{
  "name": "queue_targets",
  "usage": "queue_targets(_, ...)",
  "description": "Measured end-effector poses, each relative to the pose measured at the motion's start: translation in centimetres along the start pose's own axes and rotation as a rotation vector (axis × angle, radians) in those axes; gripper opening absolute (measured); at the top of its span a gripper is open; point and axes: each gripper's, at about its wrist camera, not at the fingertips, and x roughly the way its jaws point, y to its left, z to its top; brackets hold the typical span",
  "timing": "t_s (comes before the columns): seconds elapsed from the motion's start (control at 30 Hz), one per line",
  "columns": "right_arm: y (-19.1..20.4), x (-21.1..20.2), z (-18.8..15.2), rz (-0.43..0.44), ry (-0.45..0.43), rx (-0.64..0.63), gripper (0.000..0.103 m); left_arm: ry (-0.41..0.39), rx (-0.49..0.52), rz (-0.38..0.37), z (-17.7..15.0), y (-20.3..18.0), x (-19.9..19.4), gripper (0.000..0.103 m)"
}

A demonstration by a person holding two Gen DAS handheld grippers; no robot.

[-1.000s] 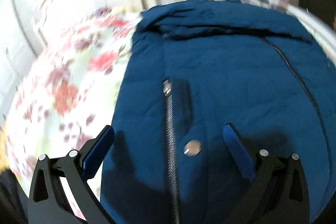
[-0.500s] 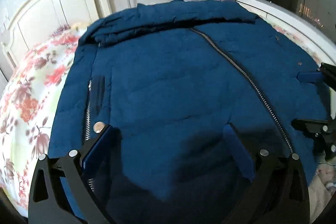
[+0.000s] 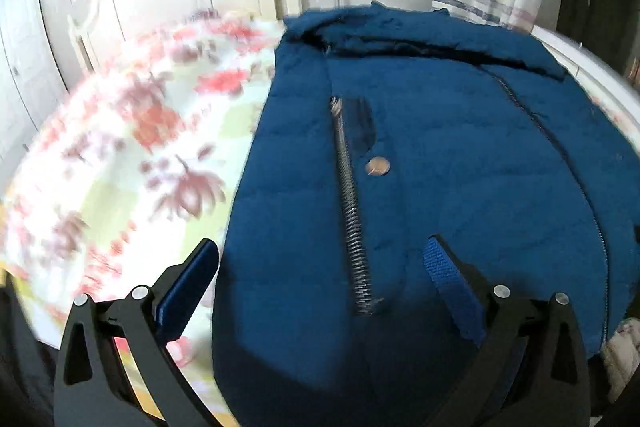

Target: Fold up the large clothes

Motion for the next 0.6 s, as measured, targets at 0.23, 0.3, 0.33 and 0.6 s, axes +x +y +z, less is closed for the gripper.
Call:
queue_targets(0.23,5.4,2.5,1.0,0.040,0.029,-0.147,0.101,-0.023,0.235,-0.056,-1.2,-7.4,0.2,0.099)
queue_targets(0.3,5.2,2.9,0.4,0.049,0.019,-0.155,0.101,0.001,0.186,-0.109,-1.1,-6.6,0.8,0.099)
queue_targets(0.33,4.9,2.8,0.3,0.054,0.023,-0.155,0.100,0.011,0.168,-0.127,-1.1,-6.2,0.9,0.099)
queue_targets(0.6,2.0,0.3,-1.0,-0.010,0.023,-0.105,0.100,0.025,0.129,-0.145,-1.5,-5.0,0.6,0.099)
